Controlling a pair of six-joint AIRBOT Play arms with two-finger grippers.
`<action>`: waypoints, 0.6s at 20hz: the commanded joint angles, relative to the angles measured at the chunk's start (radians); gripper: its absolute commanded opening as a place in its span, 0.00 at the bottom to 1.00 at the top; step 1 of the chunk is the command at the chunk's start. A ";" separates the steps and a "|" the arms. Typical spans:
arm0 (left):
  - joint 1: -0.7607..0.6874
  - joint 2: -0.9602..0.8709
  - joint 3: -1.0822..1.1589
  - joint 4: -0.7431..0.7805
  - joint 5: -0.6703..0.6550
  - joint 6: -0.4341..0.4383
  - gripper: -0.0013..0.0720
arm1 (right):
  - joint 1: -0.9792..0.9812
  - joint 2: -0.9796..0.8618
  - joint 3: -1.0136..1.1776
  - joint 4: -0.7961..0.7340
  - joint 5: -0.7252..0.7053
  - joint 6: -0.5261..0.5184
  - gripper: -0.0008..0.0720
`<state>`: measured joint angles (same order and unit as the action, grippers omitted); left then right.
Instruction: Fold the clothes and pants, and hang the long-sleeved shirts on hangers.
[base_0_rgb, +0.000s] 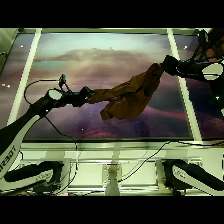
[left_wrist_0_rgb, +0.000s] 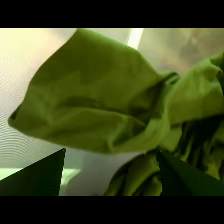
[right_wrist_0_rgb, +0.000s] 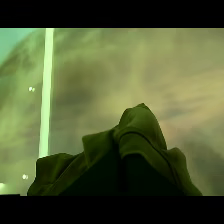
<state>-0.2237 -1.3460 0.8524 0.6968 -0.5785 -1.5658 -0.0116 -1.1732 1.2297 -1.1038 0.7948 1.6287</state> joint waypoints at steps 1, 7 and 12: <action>0.000 0.017 -0.002 0.068 -0.095 0.013 0.90 | 0.000 0.001 0.001 0.000 0.000 0.000 0.03; -0.021 0.015 -0.006 0.081 -0.132 0.002 0.89 | 0.000 0.001 0.001 0.000 0.000 0.000 0.03; -0.030 -0.027 -0.017 0.080 -0.064 -0.086 0.89 | 0.000 0.001 0.001 0.000 -0.001 0.000 0.03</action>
<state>-0.2481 -1.3479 0.8387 0.7738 -0.6659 -1.6039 -0.0116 -1.1732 1.2297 -1.1038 0.7948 1.6287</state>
